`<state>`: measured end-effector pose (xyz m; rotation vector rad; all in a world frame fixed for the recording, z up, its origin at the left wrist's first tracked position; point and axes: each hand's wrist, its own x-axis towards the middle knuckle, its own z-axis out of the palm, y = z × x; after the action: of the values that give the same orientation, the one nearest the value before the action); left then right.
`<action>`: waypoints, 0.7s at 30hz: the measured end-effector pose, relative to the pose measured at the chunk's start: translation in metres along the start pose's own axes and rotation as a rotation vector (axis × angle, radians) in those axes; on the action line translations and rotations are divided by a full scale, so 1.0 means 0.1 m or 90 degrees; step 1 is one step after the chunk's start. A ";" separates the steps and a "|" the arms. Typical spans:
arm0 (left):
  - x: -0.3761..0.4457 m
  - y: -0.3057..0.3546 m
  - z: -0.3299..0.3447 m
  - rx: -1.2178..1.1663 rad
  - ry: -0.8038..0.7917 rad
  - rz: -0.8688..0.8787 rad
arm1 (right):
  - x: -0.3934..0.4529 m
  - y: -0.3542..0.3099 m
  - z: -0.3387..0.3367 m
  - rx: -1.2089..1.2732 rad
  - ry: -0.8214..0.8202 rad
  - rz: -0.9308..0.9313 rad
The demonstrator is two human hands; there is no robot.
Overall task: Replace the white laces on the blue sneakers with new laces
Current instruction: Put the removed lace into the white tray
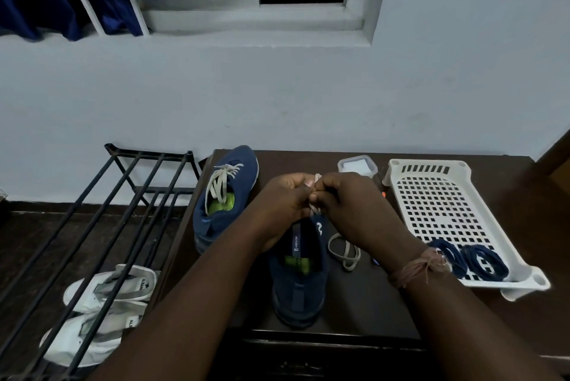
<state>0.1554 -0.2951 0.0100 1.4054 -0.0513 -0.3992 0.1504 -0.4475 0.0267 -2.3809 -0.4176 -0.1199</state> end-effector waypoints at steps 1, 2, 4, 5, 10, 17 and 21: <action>0.00 0.00 0.00 -0.006 -0.007 -0.002 | 0.00 -0.01 -0.01 0.001 0.001 -0.003; -0.01 0.01 0.00 -0.023 -0.012 -0.008 | 0.00 -0.02 -0.03 0.008 -0.001 -0.007; -0.03 0.04 0.00 -0.053 -0.025 -0.017 | 0.01 -0.04 -0.06 0.058 -0.014 0.000; -0.04 0.05 0.00 -0.055 -0.028 -0.019 | 0.01 -0.06 -0.07 0.092 -0.016 0.009; -0.08 0.05 0.00 -0.101 -0.025 -0.029 | -0.02 -0.12 -0.08 0.048 0.011 -0.033; -0.12 0.04 -0.02 -0.006 -0.033 -0.039 | 0.01 -0.02 -0.18 -0.037 0.060 -0.097; -0.12 0.01 -0.11 0.126 -0.046 -0.021 | 0.04 0.05 -0.17 -0.046 0.051 -0.120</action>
<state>0.1477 -0.2812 0.0119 1.5884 -0.1300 -0.4817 0.1559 -0.4616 0.0374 -2.3936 -0.6077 -0.3203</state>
